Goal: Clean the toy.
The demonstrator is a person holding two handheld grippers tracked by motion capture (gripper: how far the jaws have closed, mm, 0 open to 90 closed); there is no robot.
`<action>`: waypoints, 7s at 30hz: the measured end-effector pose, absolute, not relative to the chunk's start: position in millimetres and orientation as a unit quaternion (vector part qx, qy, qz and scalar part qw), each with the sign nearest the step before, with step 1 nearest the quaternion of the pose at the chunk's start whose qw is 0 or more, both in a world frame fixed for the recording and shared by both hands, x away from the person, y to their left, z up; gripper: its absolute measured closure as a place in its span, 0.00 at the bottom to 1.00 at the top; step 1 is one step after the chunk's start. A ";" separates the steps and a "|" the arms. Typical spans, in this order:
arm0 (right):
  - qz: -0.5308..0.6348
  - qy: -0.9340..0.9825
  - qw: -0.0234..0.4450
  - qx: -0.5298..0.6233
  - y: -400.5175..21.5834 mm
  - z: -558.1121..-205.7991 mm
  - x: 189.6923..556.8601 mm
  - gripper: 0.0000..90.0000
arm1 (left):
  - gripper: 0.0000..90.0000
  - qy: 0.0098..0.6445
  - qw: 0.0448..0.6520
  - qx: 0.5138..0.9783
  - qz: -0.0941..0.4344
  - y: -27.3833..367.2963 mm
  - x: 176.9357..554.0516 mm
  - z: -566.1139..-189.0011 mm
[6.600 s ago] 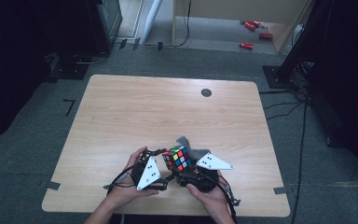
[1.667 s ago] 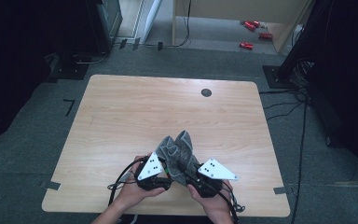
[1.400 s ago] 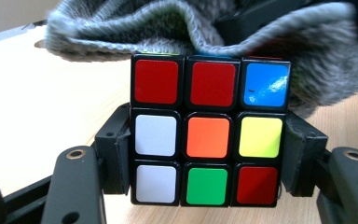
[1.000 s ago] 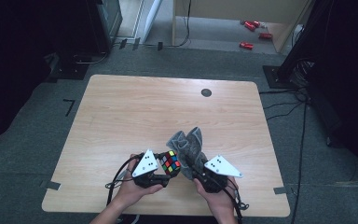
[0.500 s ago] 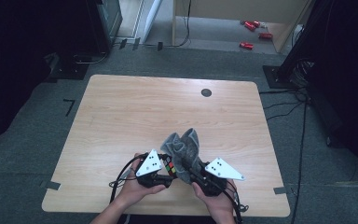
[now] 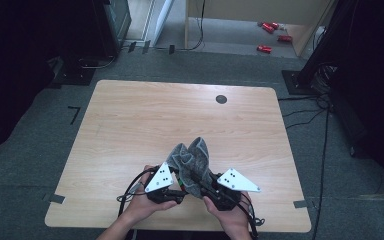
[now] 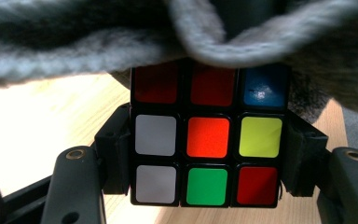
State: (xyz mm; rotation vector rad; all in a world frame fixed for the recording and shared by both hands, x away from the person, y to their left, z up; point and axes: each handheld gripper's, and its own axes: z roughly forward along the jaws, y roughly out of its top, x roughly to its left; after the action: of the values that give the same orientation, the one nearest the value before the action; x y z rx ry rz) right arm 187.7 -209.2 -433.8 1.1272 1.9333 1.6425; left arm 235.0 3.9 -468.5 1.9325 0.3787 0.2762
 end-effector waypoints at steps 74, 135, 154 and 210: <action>0.582 0.735 0.162 0.309 -215.0 -474.1 203.0 0.82 | 0.38 0.231 0.640 0.732 0.041 48.4 255.5 -449.8; 0.610 0.704 0.091 0.353 -166.1 -490.6 194.4 0.81 | 0.38 0.263 0.653 0.707 0.064 43.9 247.8 -454.5; 0.621 0.676 0.084 0.388 -173.5 -488.0 194.3 0.82 | 0.38 0.272 0.654 0.701 0.077 45.4 246.1 -452.2; 0.519 0.754 0.381 0.127 -193.7 -486.2 197.3 0.29 | 0.38 0.292 0.565 0.767 -0.087 26.8 260.5 -456.7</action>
State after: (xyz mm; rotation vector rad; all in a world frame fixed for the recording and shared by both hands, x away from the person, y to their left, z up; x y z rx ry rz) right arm 197.3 -193.7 -486.2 0.3229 1.9244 1.3253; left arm 260.5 26.8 -456.7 1.8043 0.6864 -0.2036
